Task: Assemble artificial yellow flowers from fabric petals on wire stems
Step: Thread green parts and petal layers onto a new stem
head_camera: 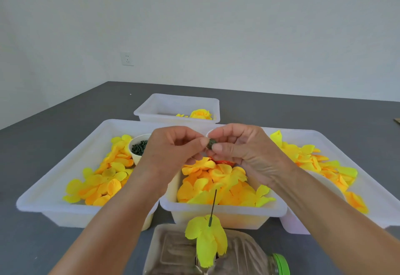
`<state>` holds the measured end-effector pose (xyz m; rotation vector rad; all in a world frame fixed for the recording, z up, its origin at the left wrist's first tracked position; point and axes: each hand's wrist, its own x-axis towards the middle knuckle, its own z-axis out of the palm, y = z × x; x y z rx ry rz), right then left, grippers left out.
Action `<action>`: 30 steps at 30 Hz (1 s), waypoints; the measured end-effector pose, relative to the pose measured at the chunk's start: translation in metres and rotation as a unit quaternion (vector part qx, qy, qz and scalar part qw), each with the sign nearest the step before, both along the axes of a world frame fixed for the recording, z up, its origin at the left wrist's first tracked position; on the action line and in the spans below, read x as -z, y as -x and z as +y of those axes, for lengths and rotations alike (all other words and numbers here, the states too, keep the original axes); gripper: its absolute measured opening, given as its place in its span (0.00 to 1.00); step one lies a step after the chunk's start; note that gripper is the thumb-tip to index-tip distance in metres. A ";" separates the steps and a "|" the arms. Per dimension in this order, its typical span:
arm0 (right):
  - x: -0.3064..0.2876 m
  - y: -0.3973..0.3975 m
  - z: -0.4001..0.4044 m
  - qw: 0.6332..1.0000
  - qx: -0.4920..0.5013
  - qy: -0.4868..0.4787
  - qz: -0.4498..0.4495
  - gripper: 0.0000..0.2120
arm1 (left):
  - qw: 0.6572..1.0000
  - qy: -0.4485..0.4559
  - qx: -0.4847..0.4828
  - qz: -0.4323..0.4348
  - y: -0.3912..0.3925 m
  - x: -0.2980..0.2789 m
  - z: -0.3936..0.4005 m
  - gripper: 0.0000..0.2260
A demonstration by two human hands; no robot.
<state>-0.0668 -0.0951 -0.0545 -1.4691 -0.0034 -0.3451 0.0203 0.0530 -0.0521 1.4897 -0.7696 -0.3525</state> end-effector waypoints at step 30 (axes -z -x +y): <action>0.005 0.069 0.048 0.977 0.094 0.188 -0.033 0.09 | 1.000 -0.008 -0.004 0.002 0.062 0.020 0.040 0.07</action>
